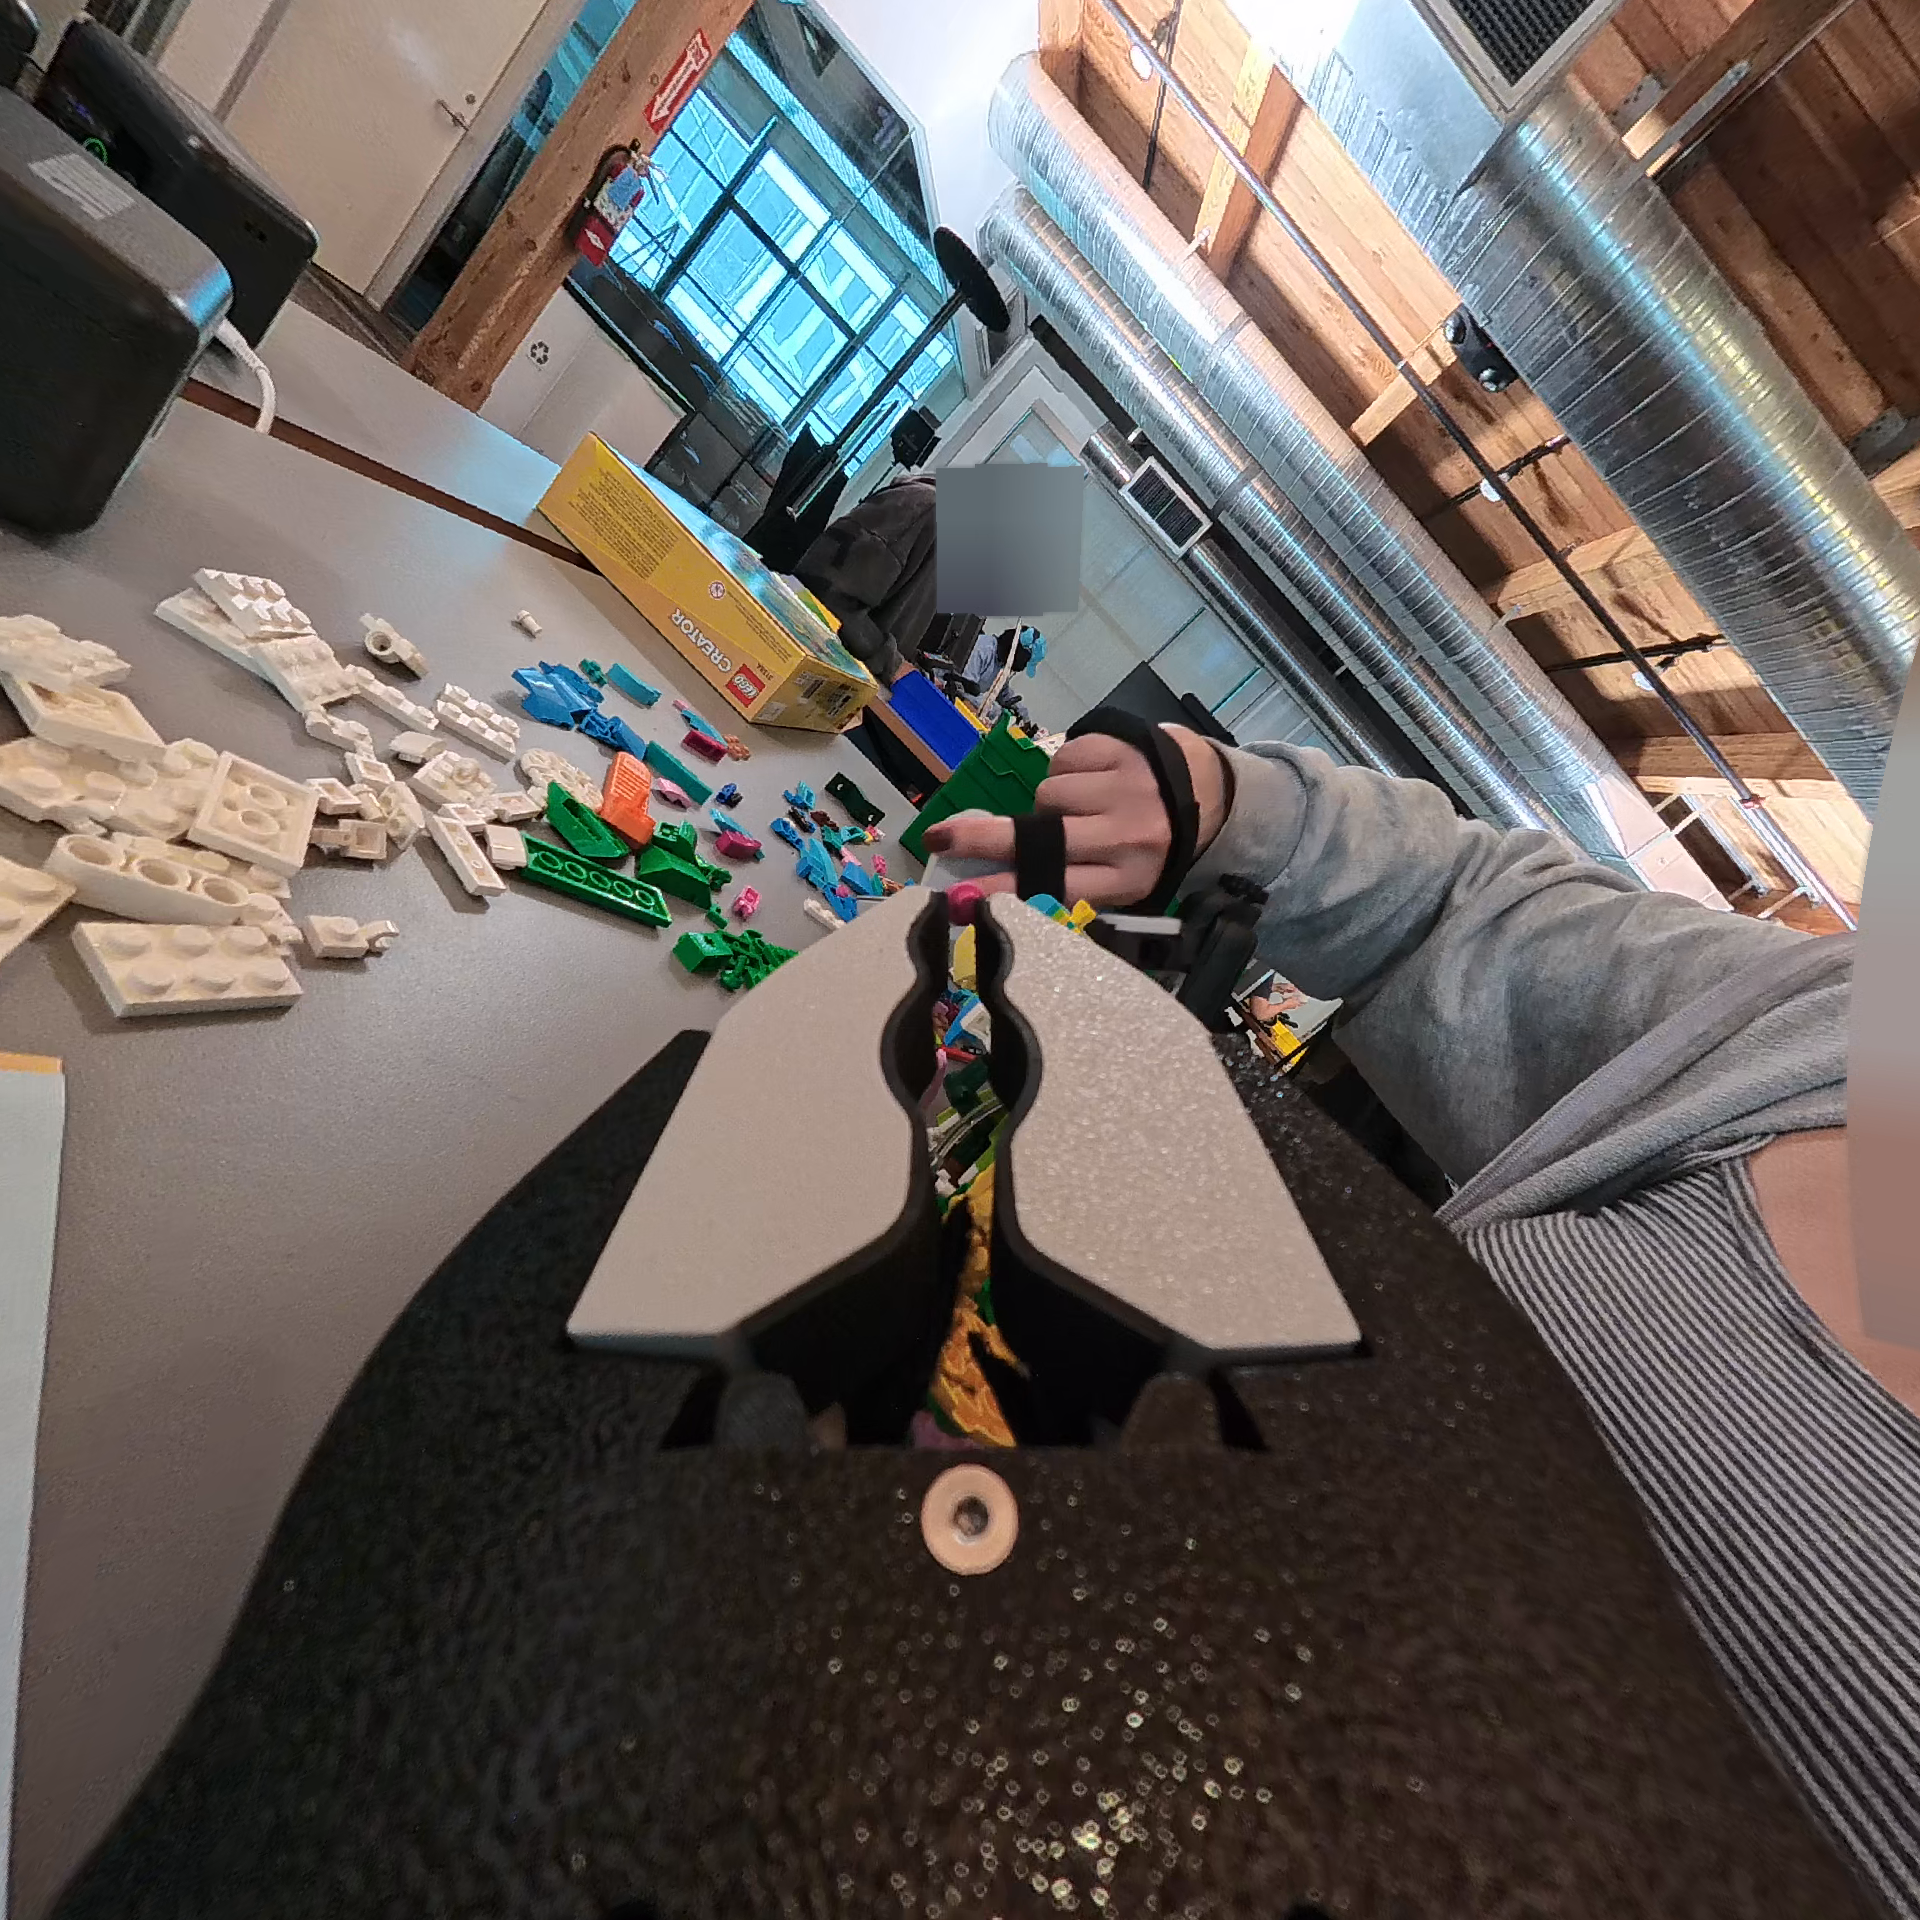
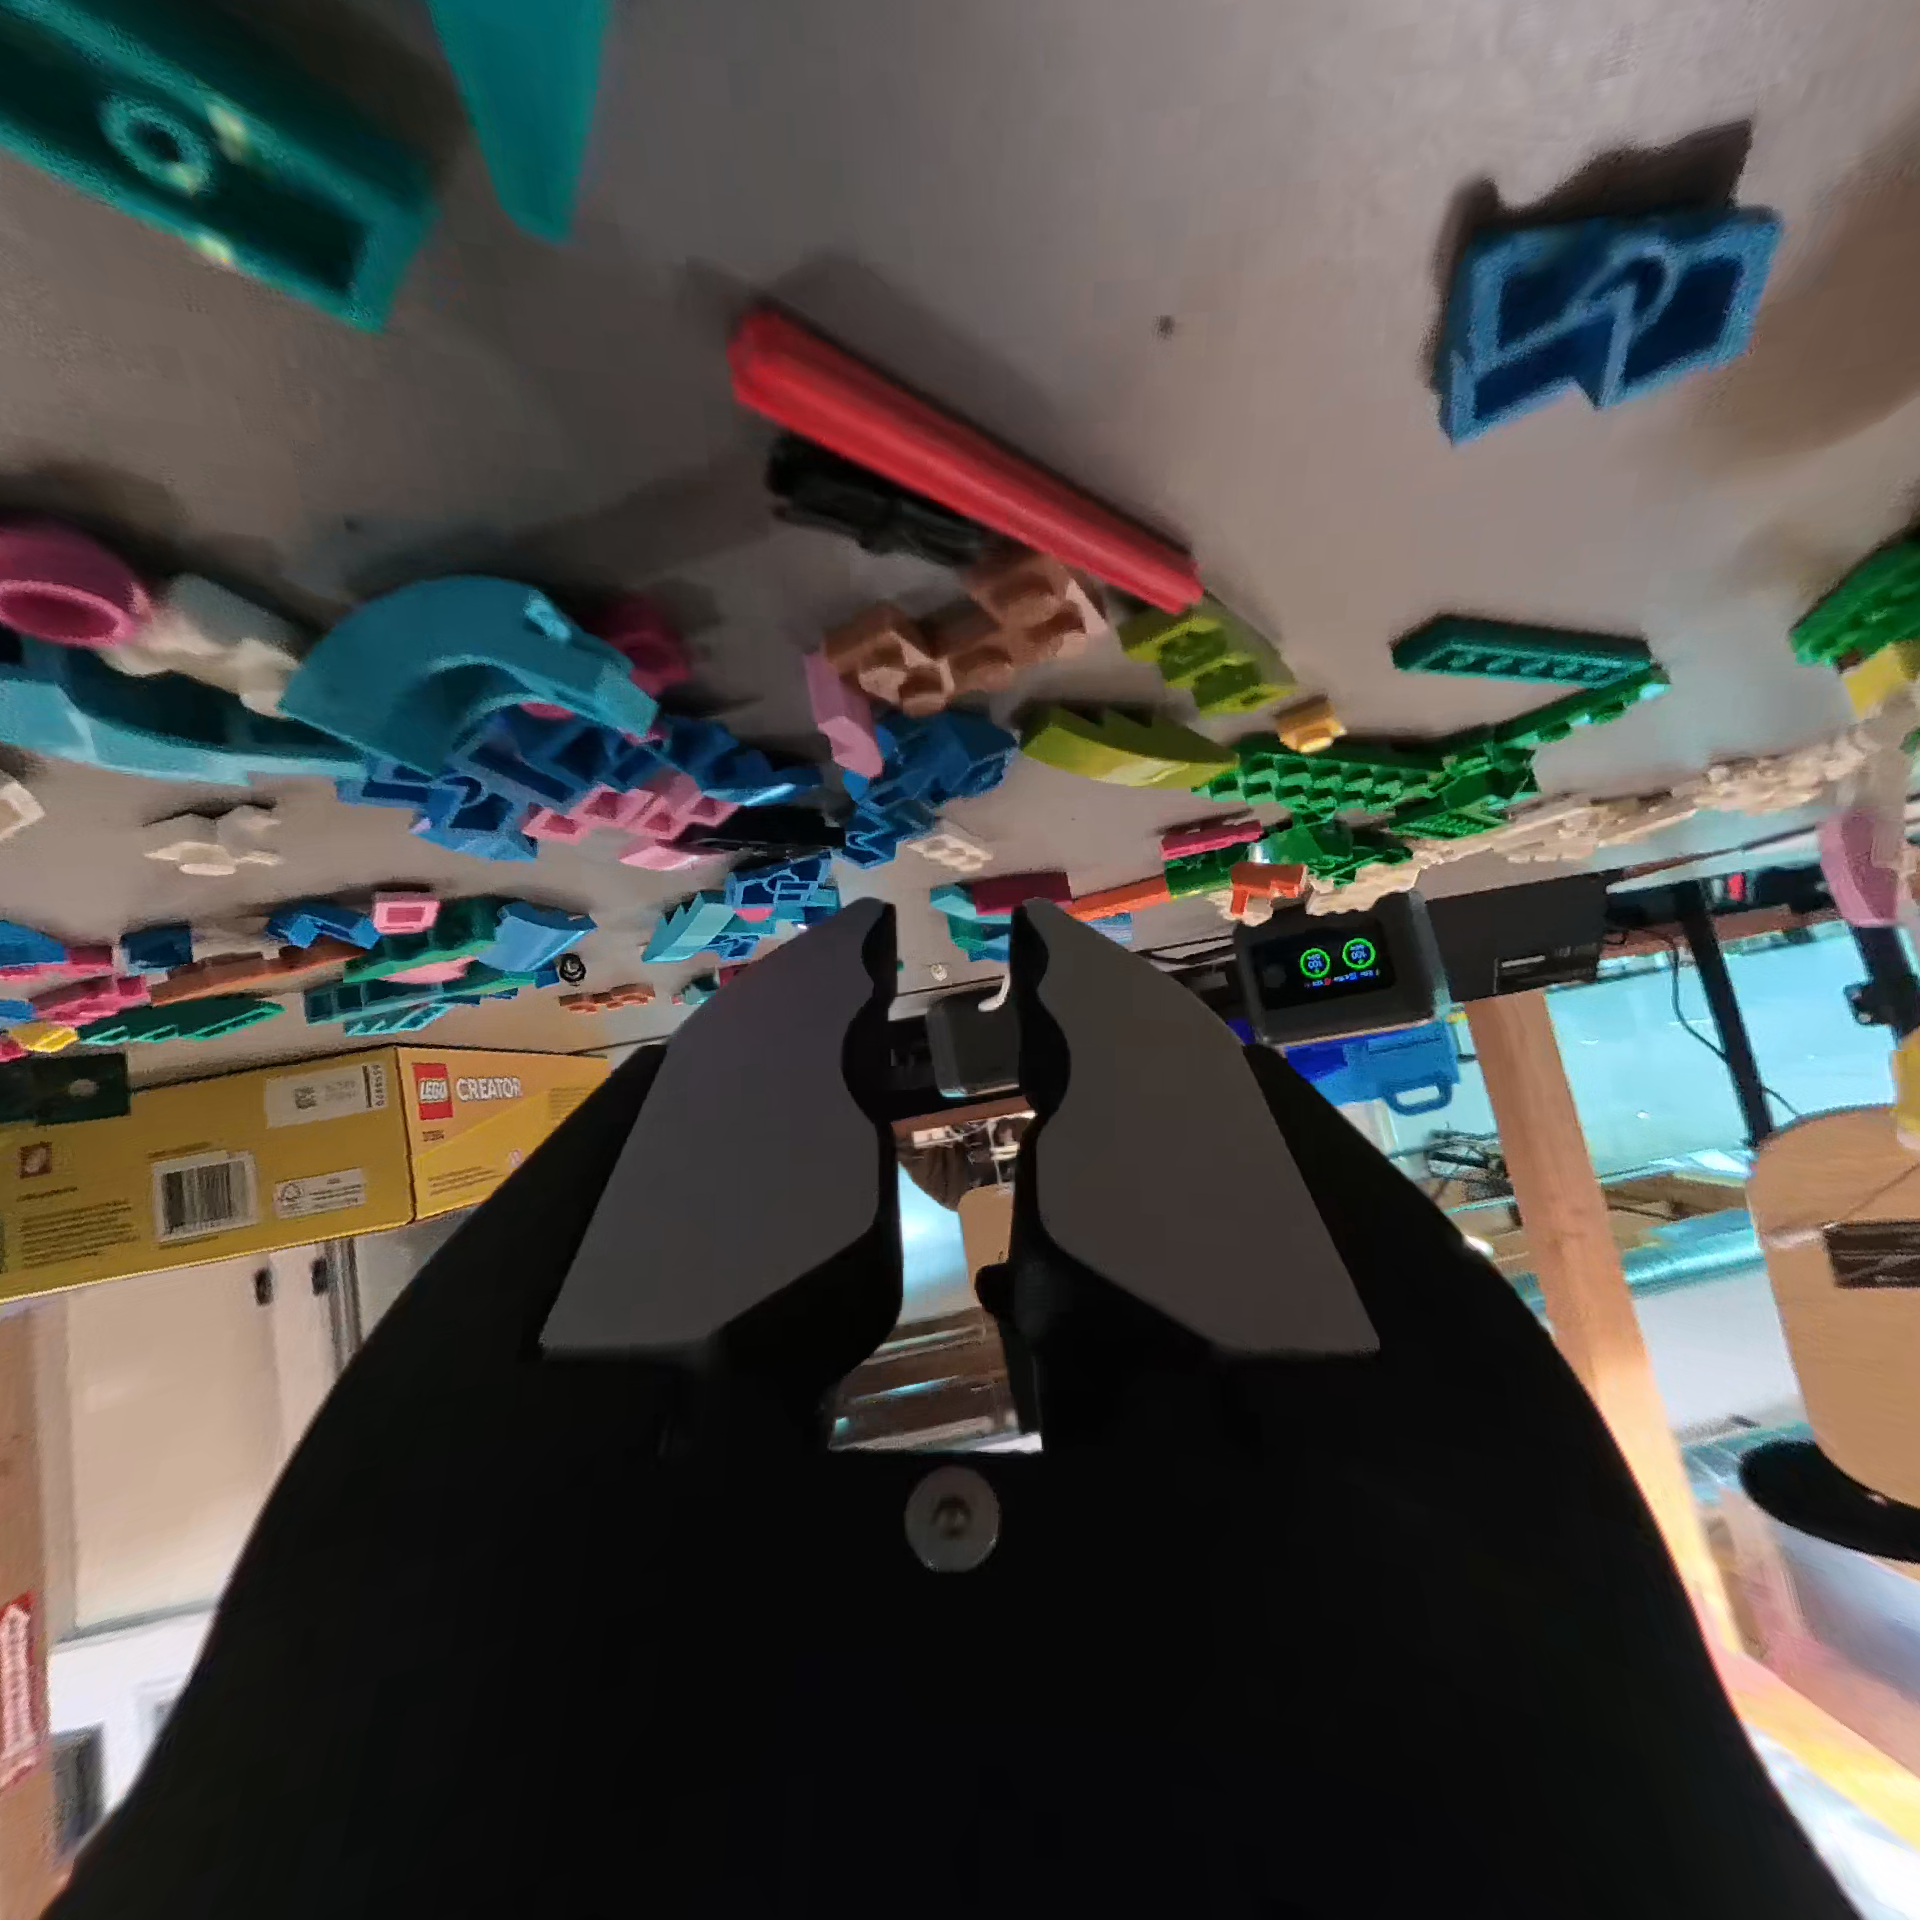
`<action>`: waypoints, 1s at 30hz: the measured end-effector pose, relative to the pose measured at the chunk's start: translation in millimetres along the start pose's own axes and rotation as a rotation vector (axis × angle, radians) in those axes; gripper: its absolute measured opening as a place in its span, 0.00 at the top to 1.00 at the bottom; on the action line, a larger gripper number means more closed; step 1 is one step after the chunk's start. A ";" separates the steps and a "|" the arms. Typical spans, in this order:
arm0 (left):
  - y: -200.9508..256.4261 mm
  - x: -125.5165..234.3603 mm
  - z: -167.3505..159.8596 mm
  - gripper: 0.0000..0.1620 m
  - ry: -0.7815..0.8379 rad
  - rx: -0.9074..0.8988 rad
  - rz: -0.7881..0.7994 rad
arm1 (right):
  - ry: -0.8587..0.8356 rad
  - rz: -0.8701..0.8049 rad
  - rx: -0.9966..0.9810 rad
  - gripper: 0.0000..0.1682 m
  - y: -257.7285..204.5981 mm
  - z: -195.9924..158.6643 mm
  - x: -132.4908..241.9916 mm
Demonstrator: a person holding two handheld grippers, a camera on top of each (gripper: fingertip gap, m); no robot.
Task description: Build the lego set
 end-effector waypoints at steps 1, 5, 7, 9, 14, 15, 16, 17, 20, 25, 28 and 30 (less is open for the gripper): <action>0.0 0.0 0.0 0.98 0.000 0.000 0.000 | 0.002 -0.002 -0.020 0.88 1.0 -1.5 1.4; 0.0 0.2 0.0 0.98 0.001 0.000 -0.001 | -0.025 0.050 -0.234 0.87 0.8 -16.1 3.8; 0.1 0.1 -0.1 0.98 0.001 -0.001 0.000 | -0.052 0.109 -0.476 0.87 -0.5 -28.3 2.5; 0.1 0.0 -0.1 0.98 0.000 -0.001 0.000 | -0.084 0.170 -0.776 0.88 -3.0 -42.9 -0.2; -0.1 0.1 0.1 0.98 0.001 0.000 0.000 | 0.032 0.373 -1.608 0.90 -17.6 -64.0 -1.5; -0.1 0.1 0.1 0.98 0.002 0.000 0.000 | 0.053 0.380 -1.734 0.90 -19.8 -69.7 -0.8; -0.1 0.2 0.2 0.98 0.002 0.000 0.000 | 0.063 0.369 -1.839 0.90 -21.1 -76.0 1.1; 0.0 0.2 0.2 0.98 0.002 0.001 0.000 | 0.073 0.342 -1.939 0.90 -20.6 -82.6 4.3; 0.0 -0.3 -0.3 0.98 -0.003 -0.003 0.003 | 0.223 0.255 -2.238 0.90 -6.1 -93.5 20.1; -0.1 -0.9 -0.9 0.98 -0.007 -0.007 0.008 | 0.496 0.284 -2.439 0.93 12.1 -86.3 34.0; -0.1 -1.4 -1.3 0.98 -0.011 -0.010 0.011 | 0.497 0.304 -2.422 0.93 10.6 -84.0 33.9; -0.2 -1.4 -1.4 0.98 -0.011 -0.010 0.012 | 0.509 0.310 -2.415 0.92 11.2 -83.7 35.2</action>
Point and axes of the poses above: each gripper's, where its closed fingertips meet, x back along the fingers, z out of its top, y = z × x across the jaws, the point moved 1 cm from there along x, back along the fingers, and after that the axes turned 13 degrees about -y, right-handed, at the moved point
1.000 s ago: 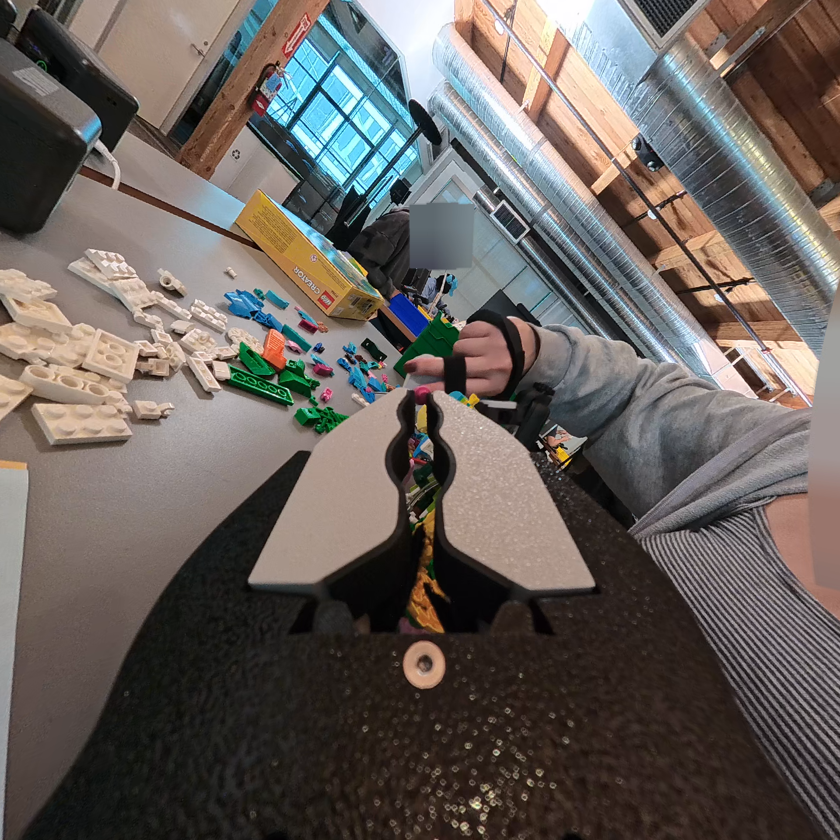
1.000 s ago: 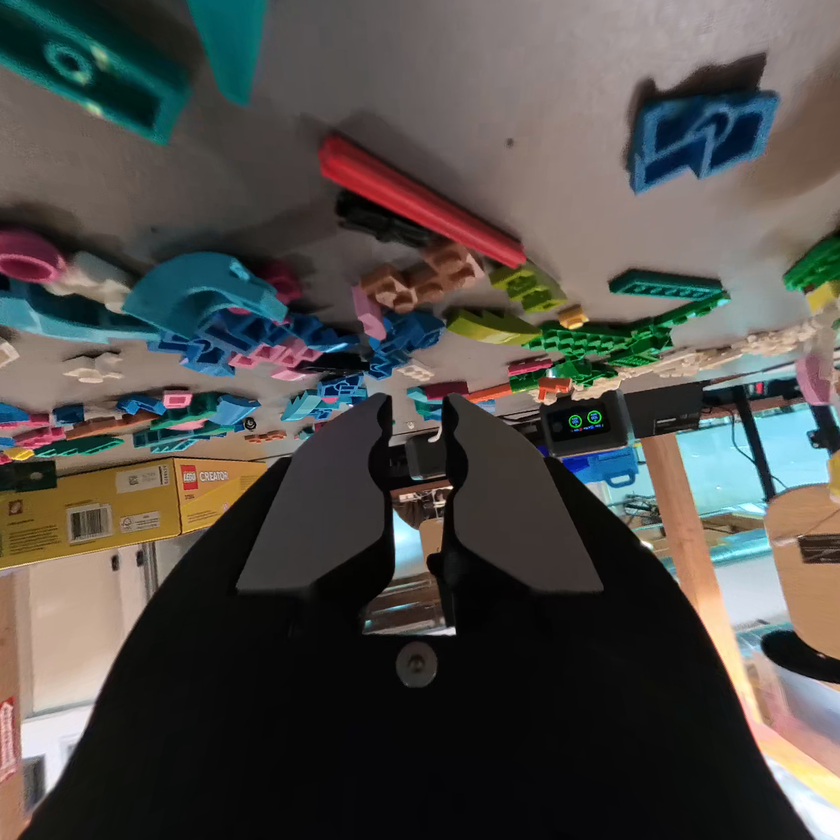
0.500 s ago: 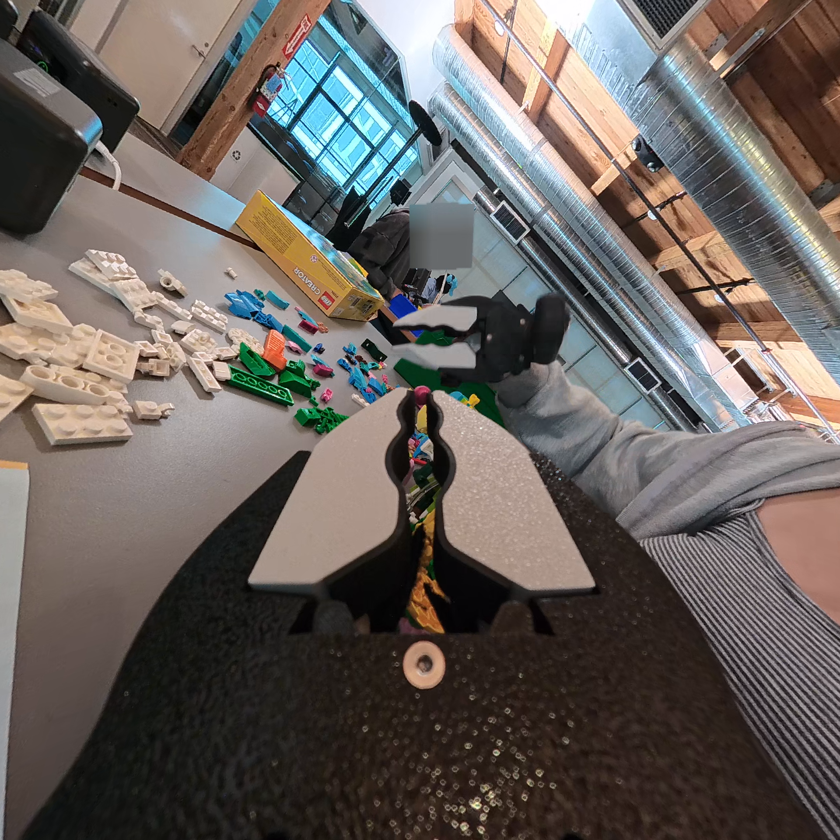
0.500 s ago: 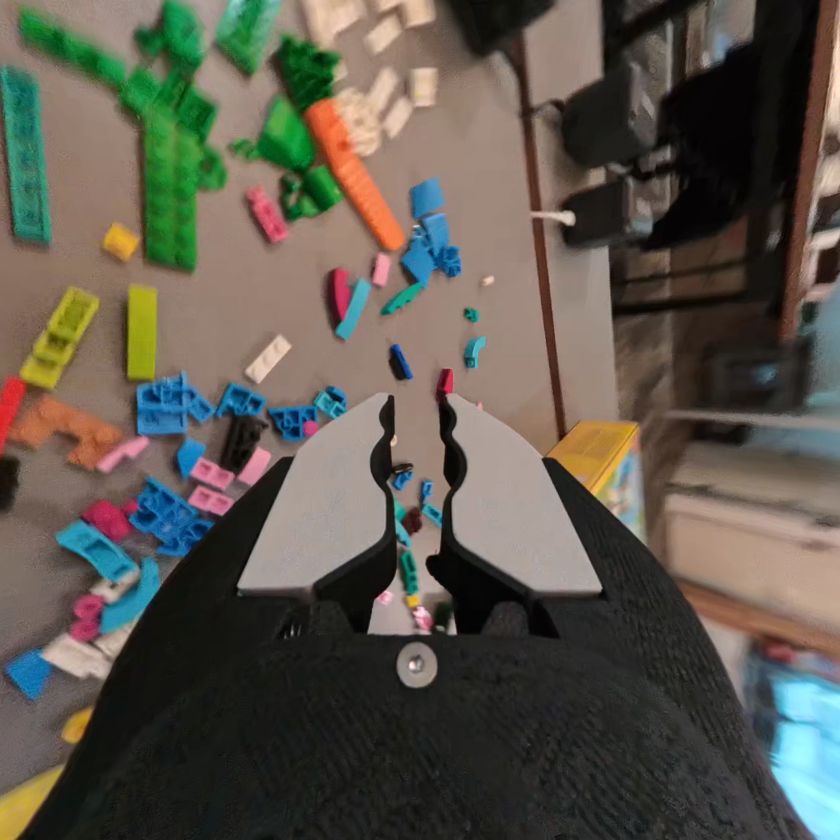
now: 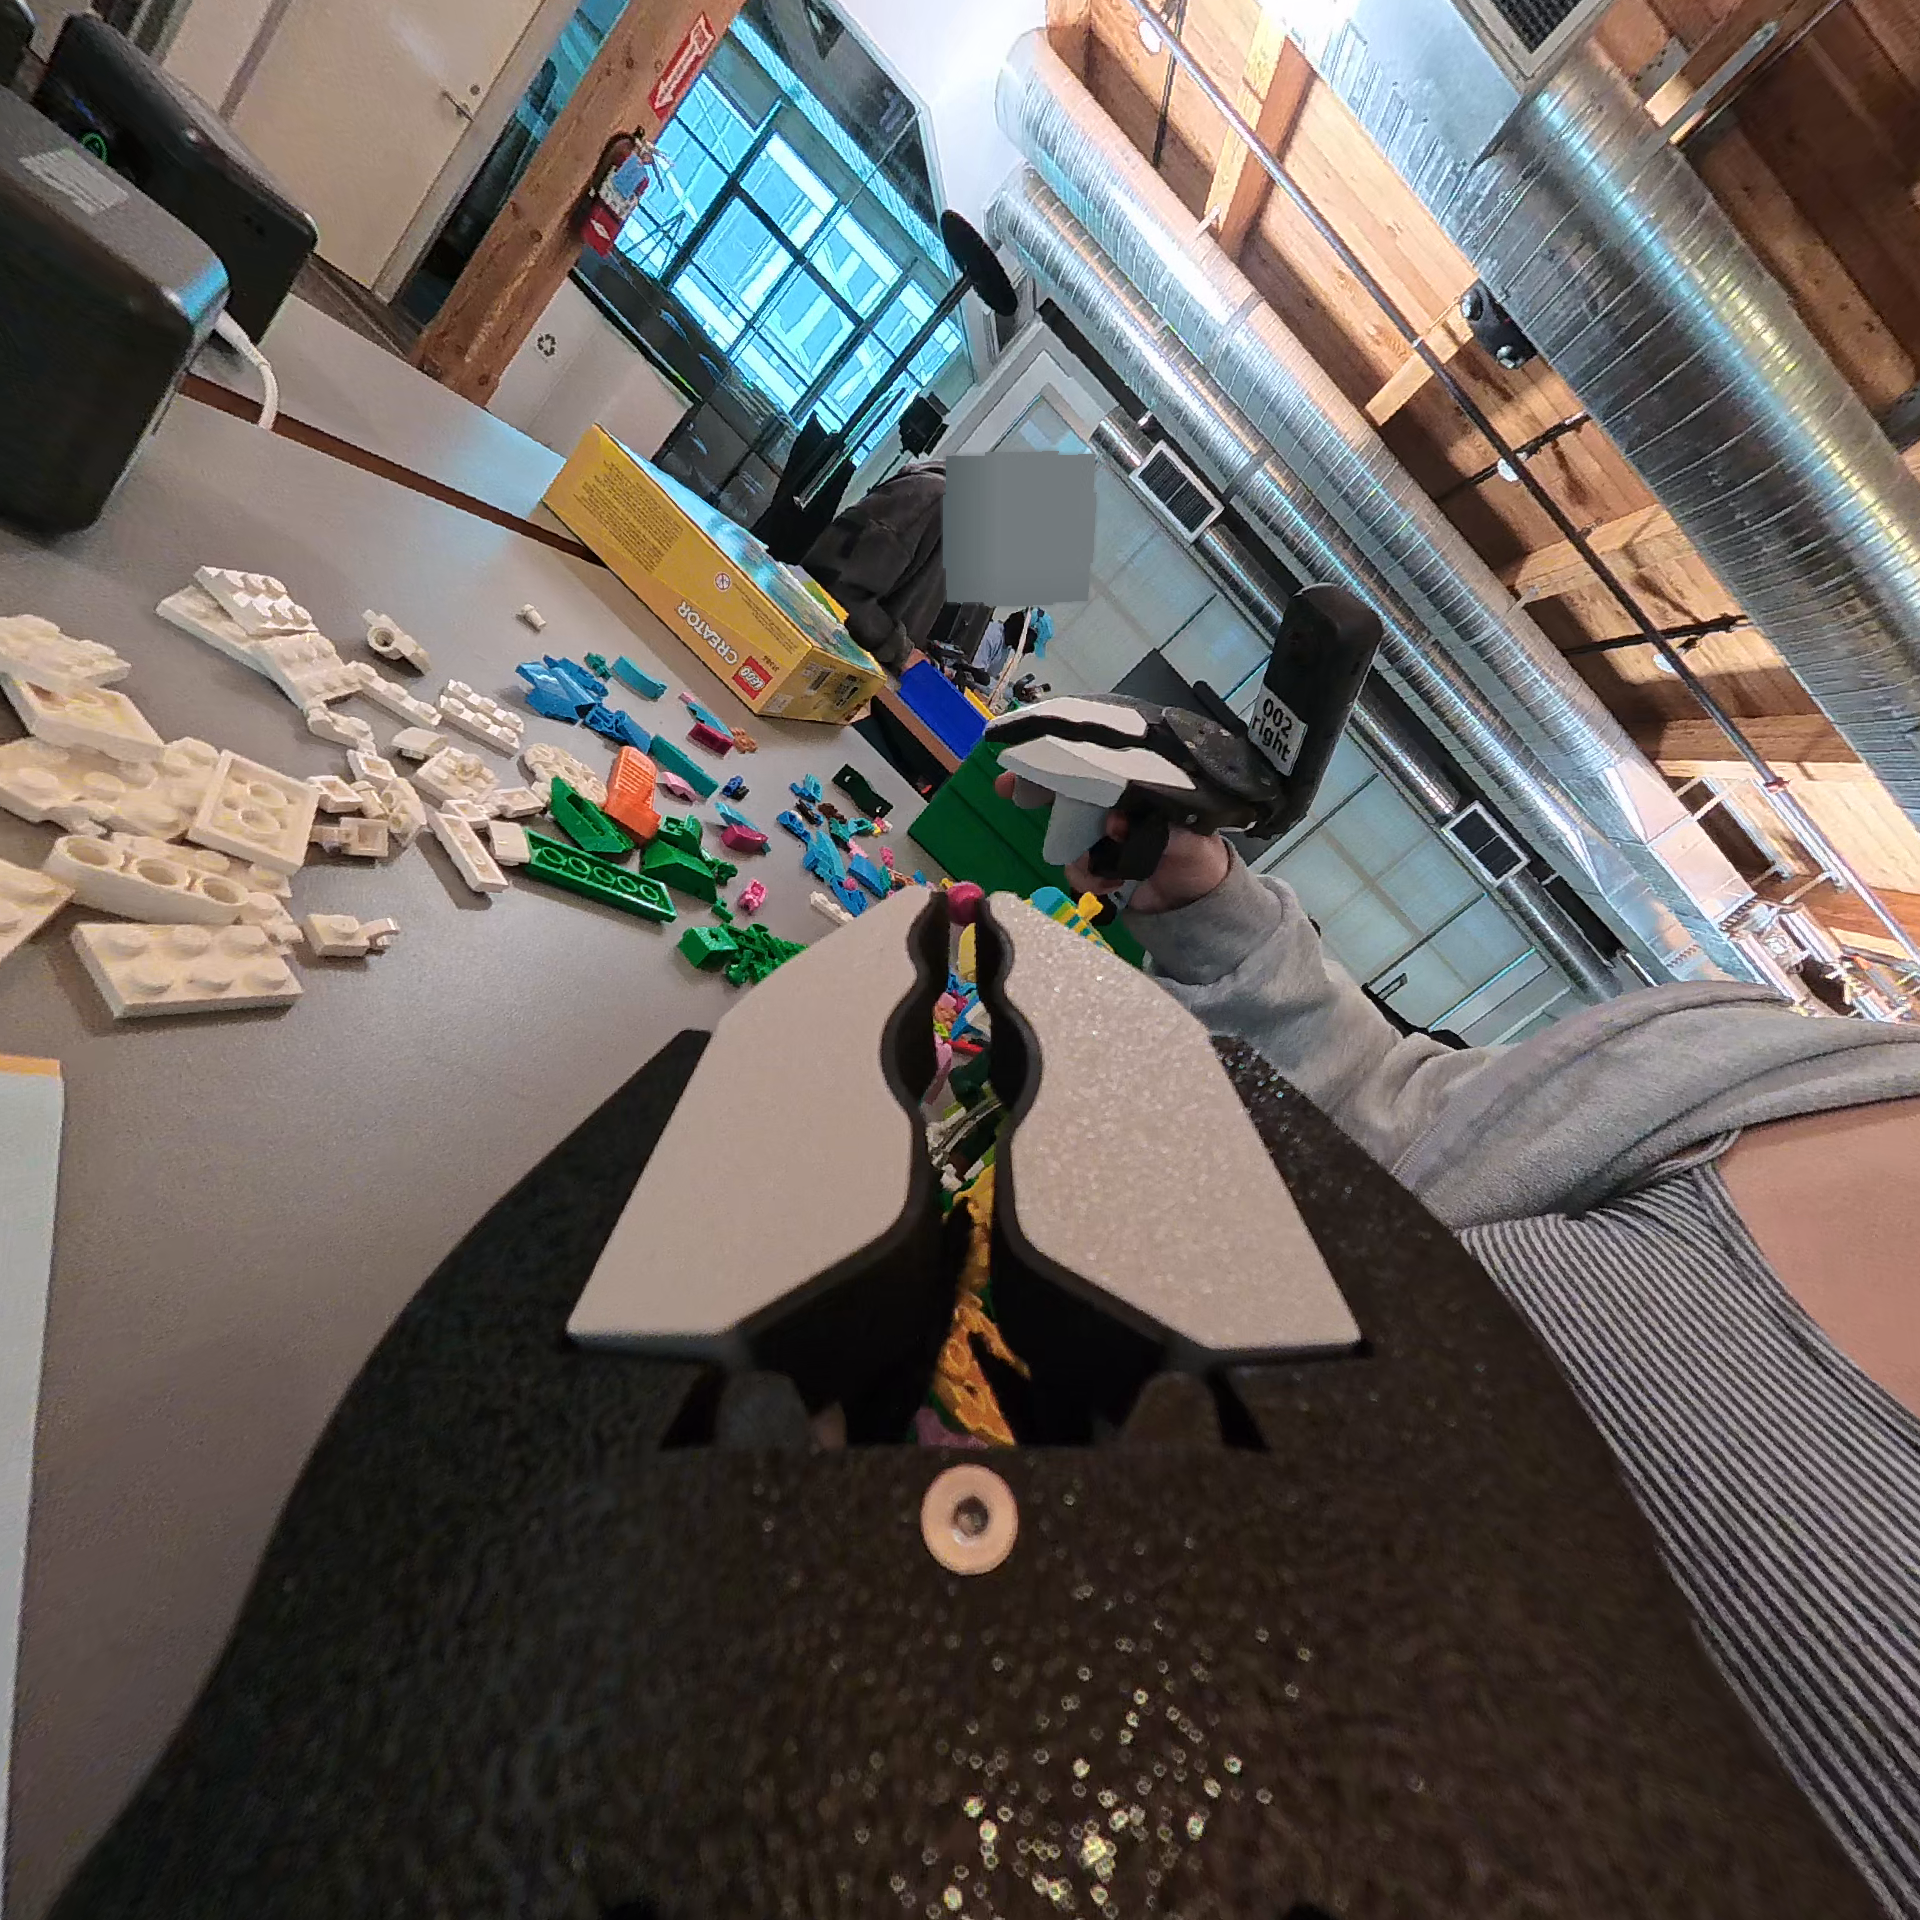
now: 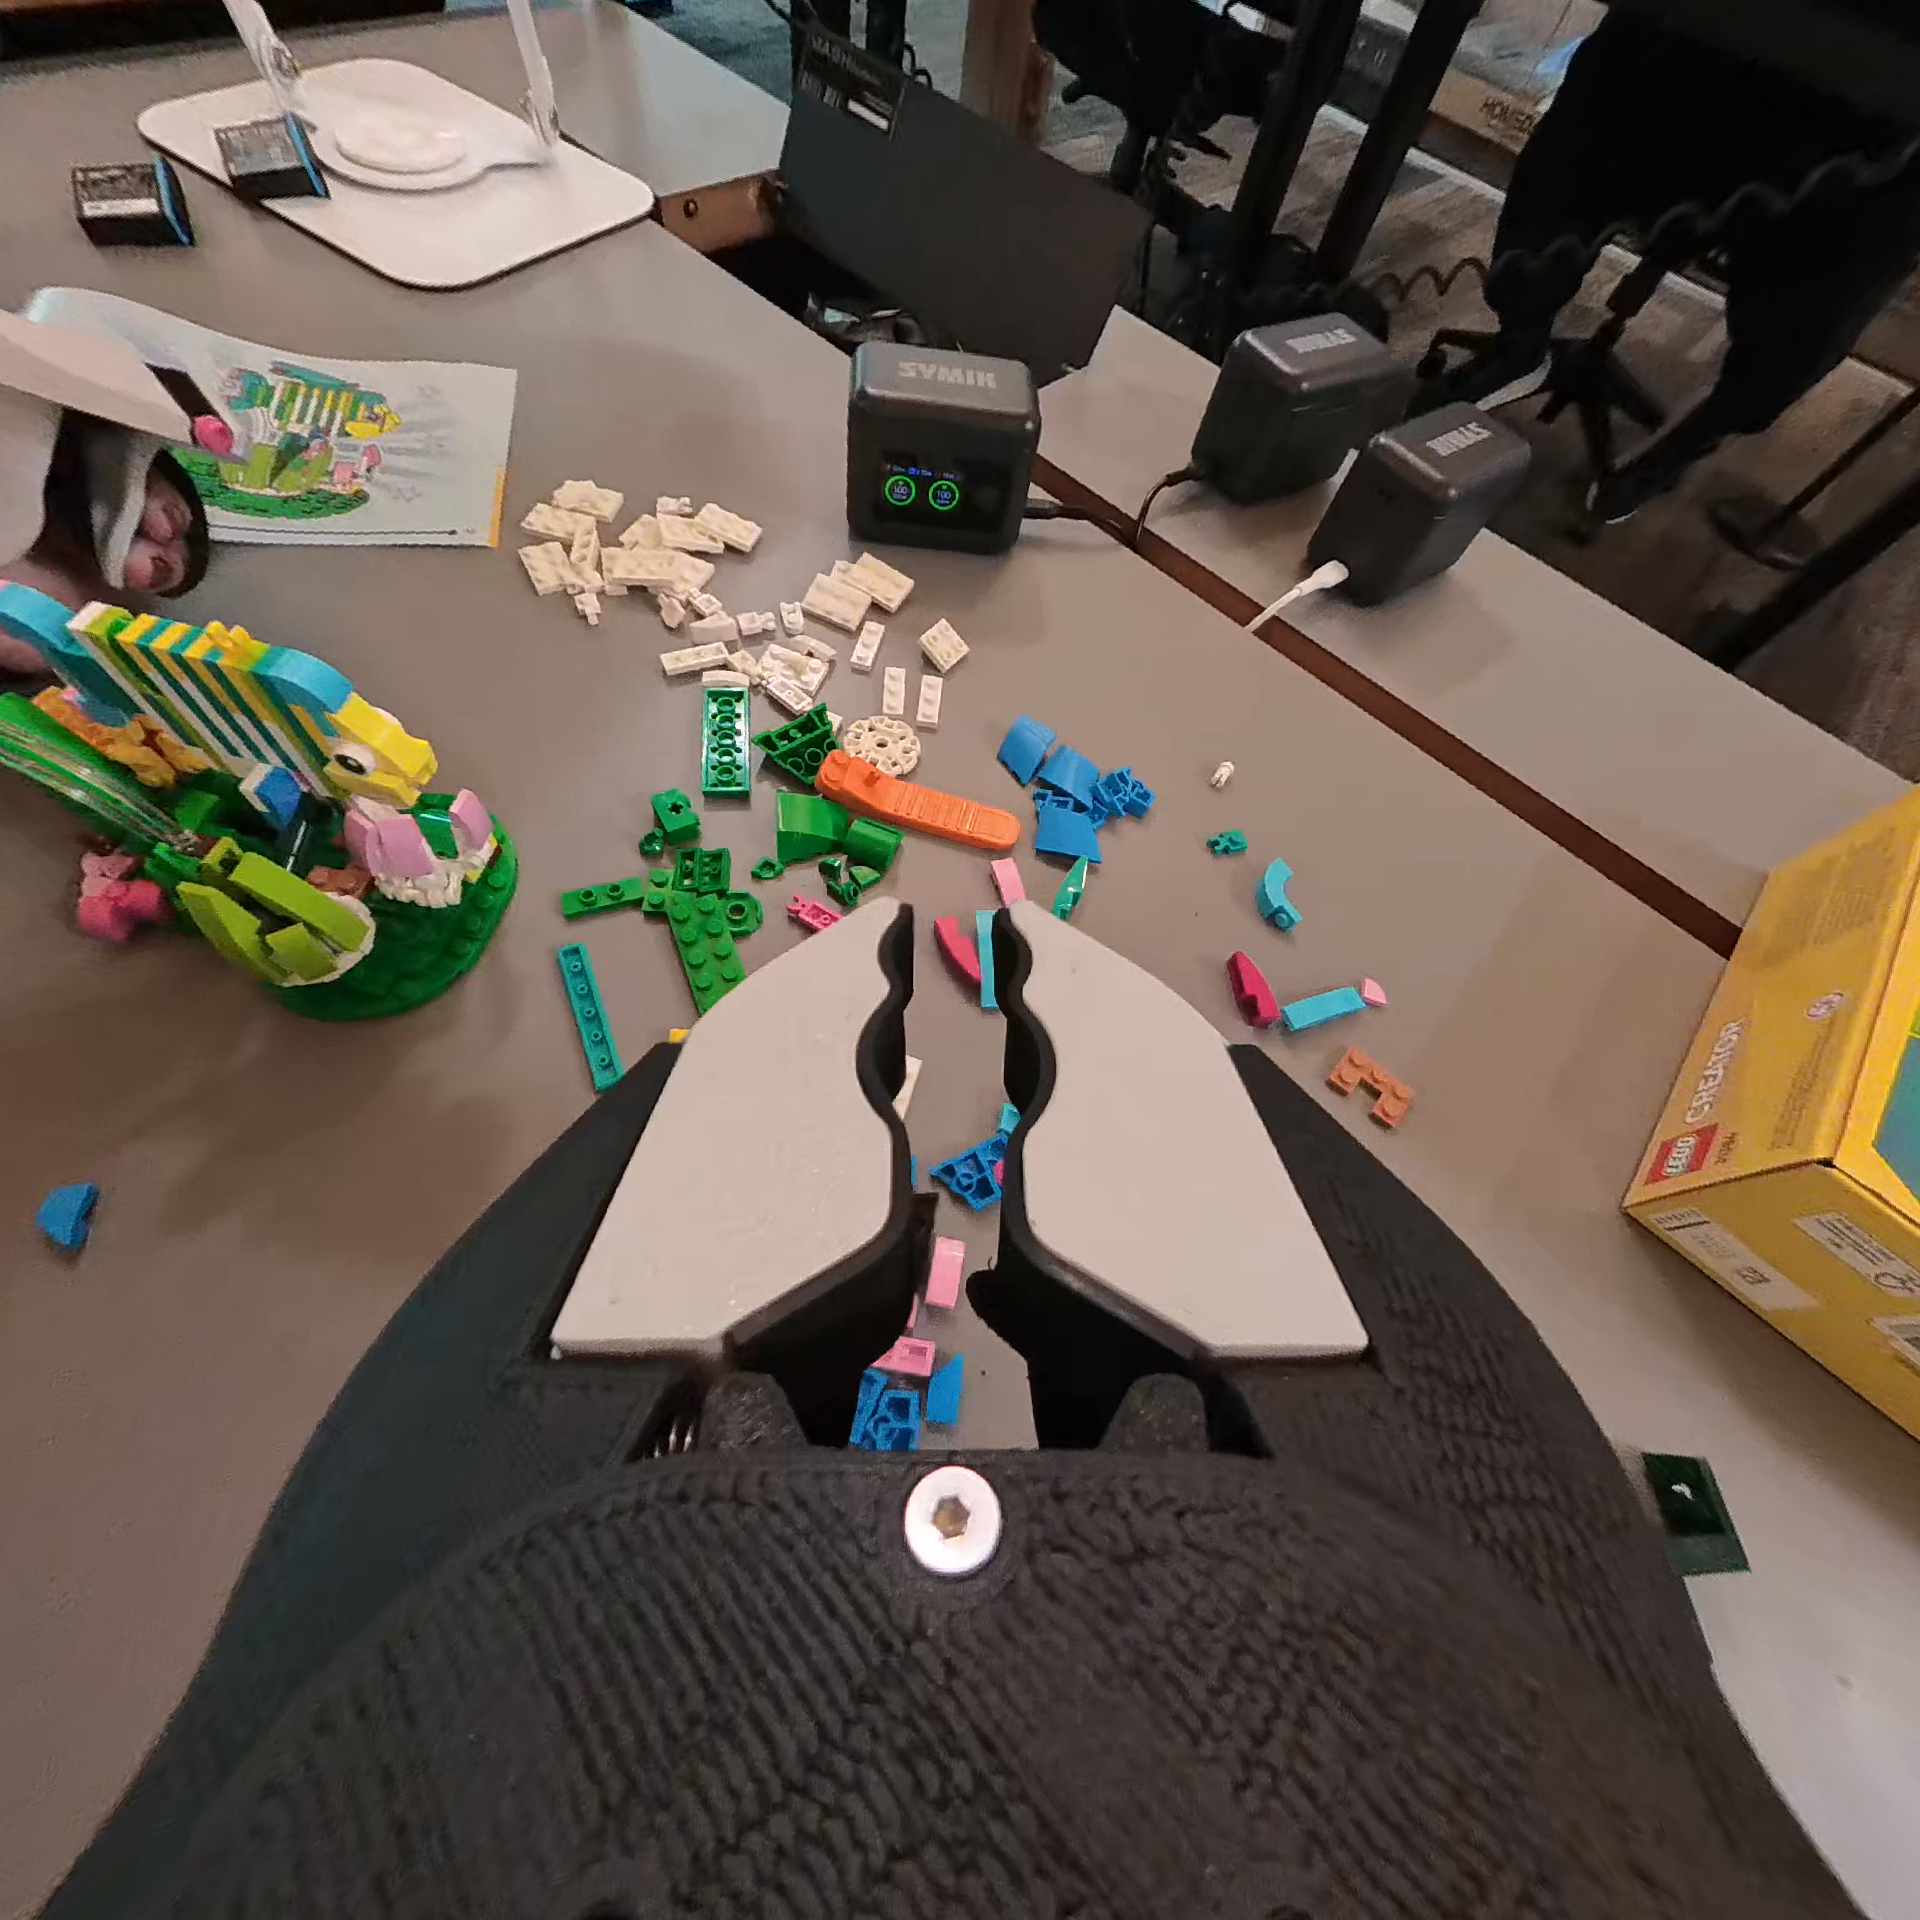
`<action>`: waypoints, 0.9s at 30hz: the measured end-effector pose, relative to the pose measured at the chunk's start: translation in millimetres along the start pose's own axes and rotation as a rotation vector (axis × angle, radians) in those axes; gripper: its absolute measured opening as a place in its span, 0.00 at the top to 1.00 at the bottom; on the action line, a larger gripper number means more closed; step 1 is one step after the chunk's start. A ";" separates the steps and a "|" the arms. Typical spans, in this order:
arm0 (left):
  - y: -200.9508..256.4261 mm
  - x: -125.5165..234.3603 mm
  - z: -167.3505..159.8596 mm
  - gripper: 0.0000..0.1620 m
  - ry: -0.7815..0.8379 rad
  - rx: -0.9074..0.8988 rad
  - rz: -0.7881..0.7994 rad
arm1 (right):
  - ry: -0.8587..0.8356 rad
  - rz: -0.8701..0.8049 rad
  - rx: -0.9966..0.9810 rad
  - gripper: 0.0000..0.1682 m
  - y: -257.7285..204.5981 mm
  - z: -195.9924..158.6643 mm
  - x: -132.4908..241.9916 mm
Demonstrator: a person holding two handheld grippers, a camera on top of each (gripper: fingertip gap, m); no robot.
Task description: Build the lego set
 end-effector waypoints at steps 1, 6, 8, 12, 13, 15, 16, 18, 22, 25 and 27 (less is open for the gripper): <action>0.0 0.0 0.1 0.98 0.000 0.000 0.000 | 0.000 0.000 0.003 0.92 -0.2 0.0 0.2; 0.1 0.1 0.2 0.98 0.001 0.001 -0.001 | -0.020 -0.027 0.034 0.92 -0.2 -2.7 -1.2; 0.0 0.3 0.5 0.98 0.003 0.003 -0.003 | -0.018 -0.028 0.035 0.92 -1.3 -2.7 -1.4; 0.1 0.3 0.5 0.98 0.003 0.003 -0.003 | -0.025 -0.021 0.034 0.92 -3.3 -4.0 -3.8; 0.1 0.3 0.5 0.98 0.003 0.002 -0.003 | -0.028 -0.018 0.035 0.92 -4.0 -4.4 -4.7; 0.1 0.4 0.6 0.98 0.003 0.003 -0.004 | -0.035 -0.012 0.043 0.92 -5.8 -4.6 -6.7; 0.0 0.4 0.7 0.98 0.004 0.004 -0.005 | -0.039 -0.011 0.048 0.92 -6.6 -4.5 -7.6; 0.2 0.5 0.7 0.98 0.004 0.005 -0.006 | -0.042 -0.008 0.055 0.92 -8.2 -3.5 -9.3; 0.2 0.8 1.0 0.98 0.007 0.007 -0.008 | -0.041 0.013 0.055 0.92 -12.3 -1.1 -12.6; 0.3 0.6 0.7 0.98 0.005 0.006 -0.007 | -0.046 0.018 0.063 0.92 -13.9 0.3 -14.7; 0.3 0.7 0.8 0.98 0.006 0.006 -0.006 | -0.045 0.021 0.068 0.92 -15.1 2.1 -15.8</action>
Point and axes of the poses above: each gripper's, where its closed fingertips meet, x back along the fingers, z out of its top, y = z × x across the jaws, the point moved 1 cm from there along x, back along the fingers, and after that the axes turned 13 degrees about -y, right-handed, at the moved point
